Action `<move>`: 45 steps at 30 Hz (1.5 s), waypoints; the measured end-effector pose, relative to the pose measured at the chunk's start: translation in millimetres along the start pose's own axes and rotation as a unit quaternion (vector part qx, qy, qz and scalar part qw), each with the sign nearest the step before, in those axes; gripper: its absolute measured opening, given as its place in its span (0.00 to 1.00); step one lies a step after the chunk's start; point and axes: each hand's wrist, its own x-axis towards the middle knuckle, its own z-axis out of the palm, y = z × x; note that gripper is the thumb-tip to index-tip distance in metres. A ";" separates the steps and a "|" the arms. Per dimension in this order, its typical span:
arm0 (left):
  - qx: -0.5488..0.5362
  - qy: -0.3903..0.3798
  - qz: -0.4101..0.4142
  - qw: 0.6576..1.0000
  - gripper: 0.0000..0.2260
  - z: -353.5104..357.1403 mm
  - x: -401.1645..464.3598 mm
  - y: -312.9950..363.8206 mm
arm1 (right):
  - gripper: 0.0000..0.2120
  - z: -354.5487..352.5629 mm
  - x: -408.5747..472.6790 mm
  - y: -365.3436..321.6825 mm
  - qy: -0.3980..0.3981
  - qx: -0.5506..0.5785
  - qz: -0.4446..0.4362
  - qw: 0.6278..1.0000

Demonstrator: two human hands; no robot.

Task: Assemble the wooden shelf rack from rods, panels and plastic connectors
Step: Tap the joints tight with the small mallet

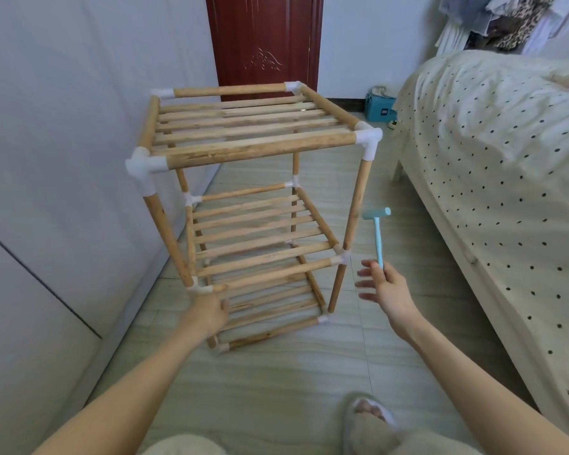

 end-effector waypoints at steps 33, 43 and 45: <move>0.160 0.101 0.112 0.976 0.23 47.6 64.3 57.9 | 0.15 -16.3 58.4 67.2 0.215 0.287 0.170 0.918; 0.156 0.101 0.122 0.975 0.22 47.1 65.0 57.1 | 0.15 -1.9 52.6 62.5 0.080 0.241 0.182 0.950; 0.154 0.103 0.127 0.974 0.22 47.2 65.4 55.8 | 0.14 1.8 44.1 79.3 -0.037 0.217 0.214 0.952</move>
